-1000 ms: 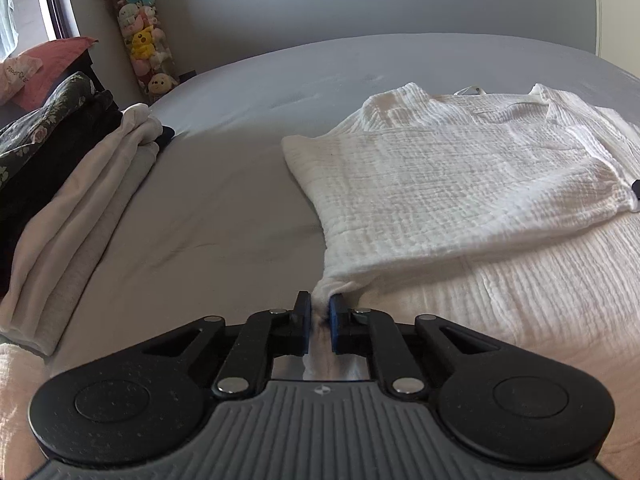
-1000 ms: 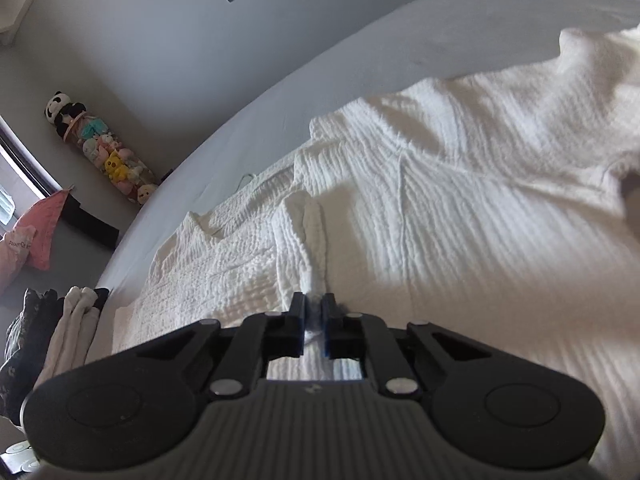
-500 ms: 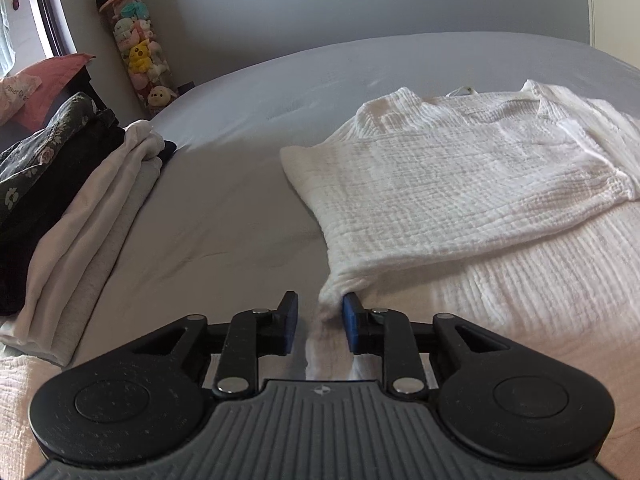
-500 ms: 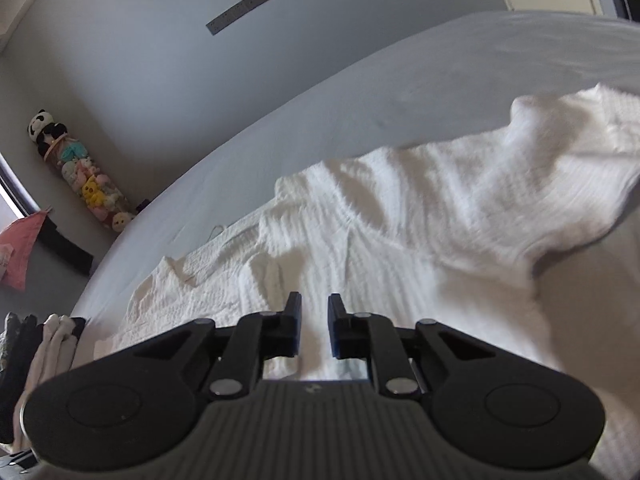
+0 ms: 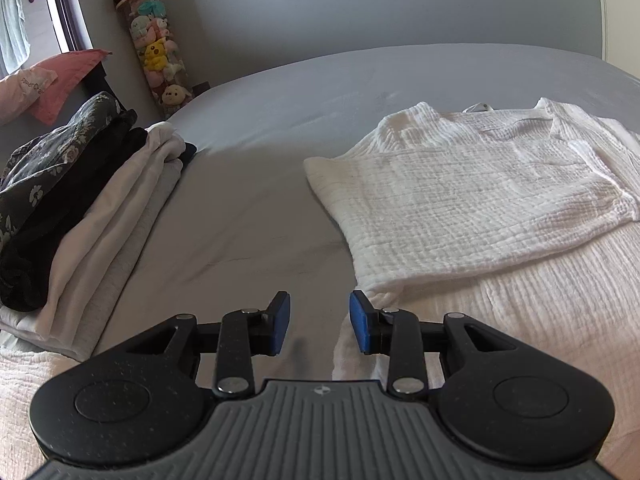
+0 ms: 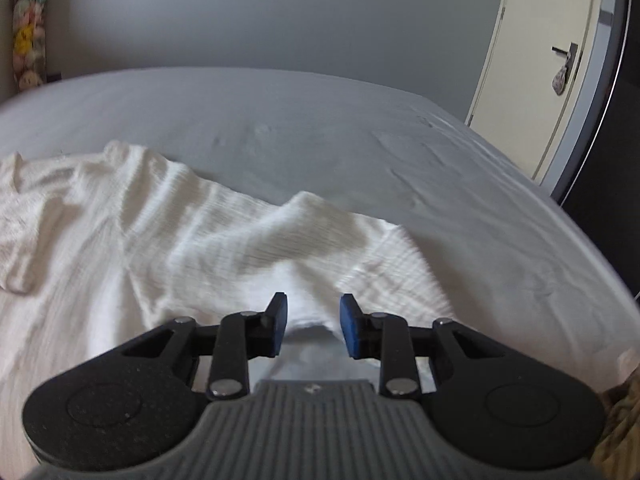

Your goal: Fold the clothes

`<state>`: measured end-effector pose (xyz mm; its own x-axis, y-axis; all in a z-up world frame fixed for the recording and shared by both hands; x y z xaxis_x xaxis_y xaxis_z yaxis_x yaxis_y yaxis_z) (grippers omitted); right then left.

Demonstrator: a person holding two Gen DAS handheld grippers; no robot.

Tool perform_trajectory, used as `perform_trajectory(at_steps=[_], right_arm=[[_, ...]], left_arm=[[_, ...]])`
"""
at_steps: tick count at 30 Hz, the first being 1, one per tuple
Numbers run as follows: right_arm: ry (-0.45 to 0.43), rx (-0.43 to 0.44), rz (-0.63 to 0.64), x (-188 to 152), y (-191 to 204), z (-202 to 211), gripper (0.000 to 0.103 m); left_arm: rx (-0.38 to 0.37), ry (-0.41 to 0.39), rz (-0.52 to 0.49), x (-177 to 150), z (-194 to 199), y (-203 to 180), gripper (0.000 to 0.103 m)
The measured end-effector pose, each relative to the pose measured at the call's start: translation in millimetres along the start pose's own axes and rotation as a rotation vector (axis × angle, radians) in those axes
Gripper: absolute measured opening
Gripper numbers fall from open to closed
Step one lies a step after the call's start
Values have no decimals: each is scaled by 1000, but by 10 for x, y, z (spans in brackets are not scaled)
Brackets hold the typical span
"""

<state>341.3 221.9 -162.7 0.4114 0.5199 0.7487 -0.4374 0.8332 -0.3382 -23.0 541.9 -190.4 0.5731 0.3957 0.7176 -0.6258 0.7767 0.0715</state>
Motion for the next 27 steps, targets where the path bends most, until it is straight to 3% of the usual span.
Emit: perform_trajectory(at_steps=[6,11,15,17,19,21,22,27], right_arm=[[8,-128,339,-27,-81,-446,46],[72,-110,425,-75,-135,-700,51],[85,-89,413,-154,-201,-764,55],[106,-72,368,-152,-259,-785,46],[129,-53,320,-122,-330,-791,20],[145,-46,271,-59,-417,-781,14],[152,-39,240,-16,-470,-771,6],[152,-30,-27,447,-911,-650,6]], left_arm=[[0,-9,-9,1,8,-14,38],[25,17,-29,-52,-62,-8,38],[26,15,-32,-53,-81,-8,39],[30,22,-43,-68,-105,-22,39],[36,29,-54,-81,-124,-37,39],[38,28,-60,-74,-121,-44,39],[38,25,-60,-66,-115,-44,39],[27,17,-33,-22,-69,-12,39]])
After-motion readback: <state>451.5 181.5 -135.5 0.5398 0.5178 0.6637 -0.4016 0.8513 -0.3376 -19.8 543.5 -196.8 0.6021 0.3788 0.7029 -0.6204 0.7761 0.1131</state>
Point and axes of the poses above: each gripper's, at about its wrist camera, not at the fingertips, and z roughly against the way its jaws point, y to its left, x to its top, the point moved 1 cm from there along -z, roughly the way its jaws point, and after that the axes turned 13 degrees about -x, right-handed, at the moved point
